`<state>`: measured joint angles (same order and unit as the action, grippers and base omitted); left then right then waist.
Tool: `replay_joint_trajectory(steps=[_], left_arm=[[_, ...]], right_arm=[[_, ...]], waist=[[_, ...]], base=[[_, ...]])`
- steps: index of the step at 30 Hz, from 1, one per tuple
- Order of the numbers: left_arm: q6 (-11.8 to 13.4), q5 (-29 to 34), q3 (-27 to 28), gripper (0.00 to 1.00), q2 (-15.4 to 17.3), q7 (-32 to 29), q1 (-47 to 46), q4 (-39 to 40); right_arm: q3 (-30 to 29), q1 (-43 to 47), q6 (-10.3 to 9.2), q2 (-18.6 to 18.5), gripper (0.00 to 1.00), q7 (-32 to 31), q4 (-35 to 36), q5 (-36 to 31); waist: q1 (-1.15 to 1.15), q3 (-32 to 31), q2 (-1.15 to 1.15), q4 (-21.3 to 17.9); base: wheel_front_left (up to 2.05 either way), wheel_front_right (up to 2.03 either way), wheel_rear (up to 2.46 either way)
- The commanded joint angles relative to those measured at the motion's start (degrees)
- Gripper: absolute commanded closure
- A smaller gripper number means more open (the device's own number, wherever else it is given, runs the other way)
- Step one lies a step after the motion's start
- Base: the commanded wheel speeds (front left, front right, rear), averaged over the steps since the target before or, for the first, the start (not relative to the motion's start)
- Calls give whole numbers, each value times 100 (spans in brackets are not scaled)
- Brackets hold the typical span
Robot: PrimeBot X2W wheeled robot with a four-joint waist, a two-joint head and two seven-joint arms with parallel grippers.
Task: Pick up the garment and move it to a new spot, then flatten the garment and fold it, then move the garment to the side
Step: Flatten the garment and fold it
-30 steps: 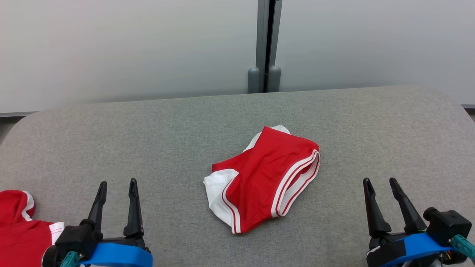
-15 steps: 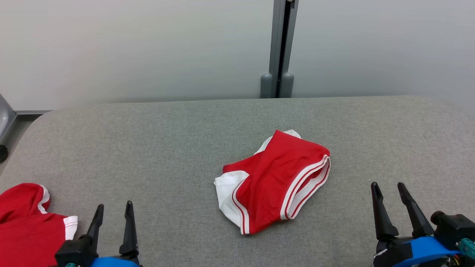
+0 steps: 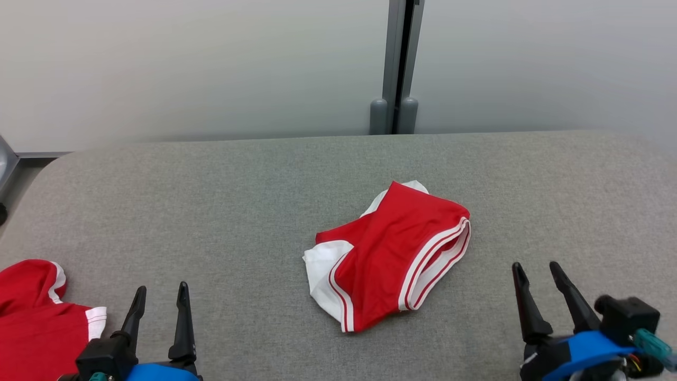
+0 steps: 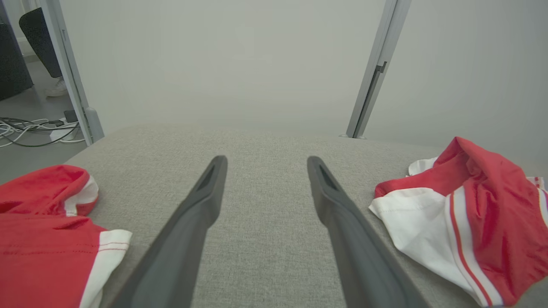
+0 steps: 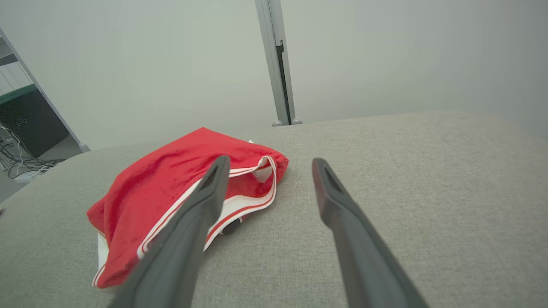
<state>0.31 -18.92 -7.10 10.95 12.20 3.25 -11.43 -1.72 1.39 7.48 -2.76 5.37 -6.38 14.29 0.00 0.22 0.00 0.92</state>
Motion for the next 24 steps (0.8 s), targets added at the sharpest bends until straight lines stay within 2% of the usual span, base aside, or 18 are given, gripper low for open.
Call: replay_joint_trajectory(steps=[1, 3, 7, 10, 12, 18, 24], left_arm=[[33, 1, -10, 0, 11, 5, 6, 25], [51, 5, -10, 0, 24, 9, -34, 52], [59, 10, -31, 0, 49, 7, -190, 130], [62, 46, -70, 0, 73, -10, -286, 179], [55, 105, -115, 0, 98, -30, -380, 206], [91, 162, -166, 0, 183, -108, -513, 310], [58, 133, -205, 0, 201, -137, -609, 329]], right_arm=[[28, -172, 3, -22, 0, -103, -13, -85], [63, -366, 3, -22, 0, -312, -99, -175], [21, -1084, 3, -20, 0, -885, -749, 2], [0, -1627, 2, -20, 0, -1057, -1382, -160], [3, -1967, 3, -20, 0, -1163, -1895, -12], [45, -2937, 3, -21, 0, -1192, -3158, 100], [-158, -3601, 3, -19, 0, -1155, -4232, 32]], waist=[[0, 33, 0, -8], [0, 84, 0, -20], [0, 254, 0, 14], [0, 386, 0, 78], [0, 485, 0, 151], [0, 762, 0, 271], [0, 920, 0, 395]], base=[[0, 0, 0], [0, 0, 0], [0, 0, 0], [0, 0, 0], [0, 0, 0], [0, 0, 0], [0, 0, 0]])
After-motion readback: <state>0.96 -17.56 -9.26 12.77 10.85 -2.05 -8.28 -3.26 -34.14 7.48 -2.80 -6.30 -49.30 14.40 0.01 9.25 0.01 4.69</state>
